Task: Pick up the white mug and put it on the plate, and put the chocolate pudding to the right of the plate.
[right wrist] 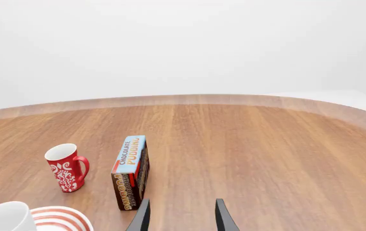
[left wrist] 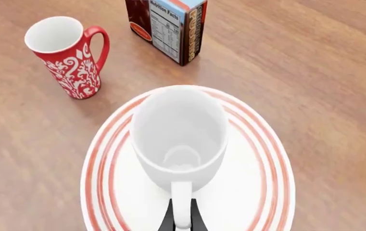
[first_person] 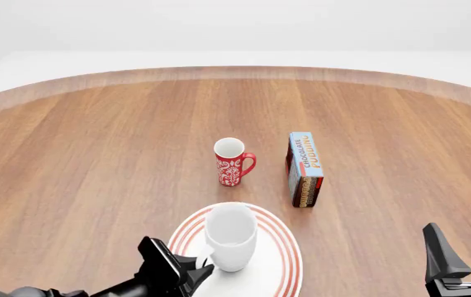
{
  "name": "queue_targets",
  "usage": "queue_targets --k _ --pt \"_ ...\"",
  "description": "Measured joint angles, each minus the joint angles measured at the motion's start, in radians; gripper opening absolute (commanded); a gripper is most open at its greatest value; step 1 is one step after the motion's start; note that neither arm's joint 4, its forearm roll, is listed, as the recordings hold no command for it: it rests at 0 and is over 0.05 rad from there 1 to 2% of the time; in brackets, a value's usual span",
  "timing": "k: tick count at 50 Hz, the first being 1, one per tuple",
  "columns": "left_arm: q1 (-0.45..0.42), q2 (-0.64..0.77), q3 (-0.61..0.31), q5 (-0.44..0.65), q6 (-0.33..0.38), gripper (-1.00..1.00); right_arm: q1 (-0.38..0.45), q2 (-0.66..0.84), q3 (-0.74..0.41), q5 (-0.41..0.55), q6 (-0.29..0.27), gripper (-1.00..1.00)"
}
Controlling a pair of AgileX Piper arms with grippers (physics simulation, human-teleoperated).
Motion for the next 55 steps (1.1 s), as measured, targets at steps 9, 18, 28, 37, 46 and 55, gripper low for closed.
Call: queue_targets --k 9,18,28,37,46,55 --pt "-0.001 0.015 0.002 -0.015 -0.009 -1.00 0.000 0.000 0.000 0.000 0.000 1.00" --pt "-0.002 0.022 0.002 -0.023 -0.015 1.00 0.000 0.000 0.000 0.000 0.000 1.00" --pt "-0.003 0.030 0.001 -0.018 -0.017 1.00 0.000 0.000 0.000 0.000 0.000 1.00" --pt "-0.003 0.023 0.002 -0.012 -0.017 1.00 0.000 0.000 0.000 0.000 0.000 1.00" --pt "-0.004 -0.024 0.006 0.022 -0.011 1.00 0.000 0.000 0.000 0.000 0.000 1.00" --pt "0.002 -0.122 0.007 0.097 0.009 1.00 0.000 0.000 0.000 0.000 0.000 1.00"
